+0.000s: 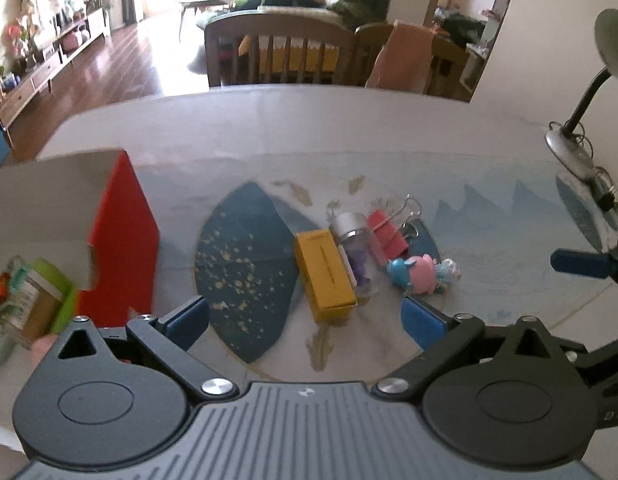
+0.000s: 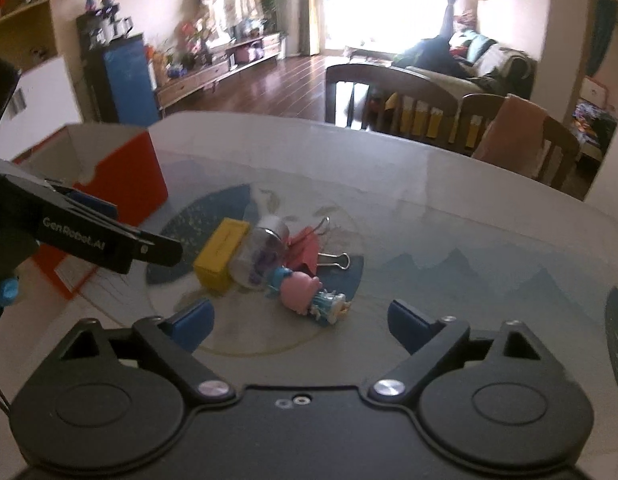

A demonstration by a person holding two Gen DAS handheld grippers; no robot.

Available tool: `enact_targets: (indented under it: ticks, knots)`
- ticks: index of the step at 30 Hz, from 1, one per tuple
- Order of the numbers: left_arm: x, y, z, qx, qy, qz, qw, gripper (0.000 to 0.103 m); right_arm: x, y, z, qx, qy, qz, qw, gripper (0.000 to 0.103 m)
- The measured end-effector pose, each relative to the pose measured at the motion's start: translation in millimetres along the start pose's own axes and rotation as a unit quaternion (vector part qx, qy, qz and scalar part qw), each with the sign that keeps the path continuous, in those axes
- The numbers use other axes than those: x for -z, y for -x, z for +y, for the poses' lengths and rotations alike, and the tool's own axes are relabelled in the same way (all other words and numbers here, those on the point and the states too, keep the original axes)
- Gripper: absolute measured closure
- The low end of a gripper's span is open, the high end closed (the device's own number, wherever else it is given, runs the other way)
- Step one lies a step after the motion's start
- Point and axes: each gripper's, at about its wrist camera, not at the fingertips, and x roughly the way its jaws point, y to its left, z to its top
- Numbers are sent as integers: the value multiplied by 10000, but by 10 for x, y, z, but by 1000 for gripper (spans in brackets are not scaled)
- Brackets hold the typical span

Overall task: Organize rigid objects
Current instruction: 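Withdraw both grippers from the box and move back over the pile, then grasp the yellow rectangular box with the left gripper while the right grasps the pink pig toy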

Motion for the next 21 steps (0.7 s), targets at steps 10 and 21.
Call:
enact_targets:
  ticks: [10,21]
  knots:
    - [32,-455,-97,-368,26,183,9992,0,2,-445,-77,-174,542,331,9978,17]
    - [44,-730,-30,-685,122,328,9970,1,-65,-796,-156,-324,846,525,9945,26]
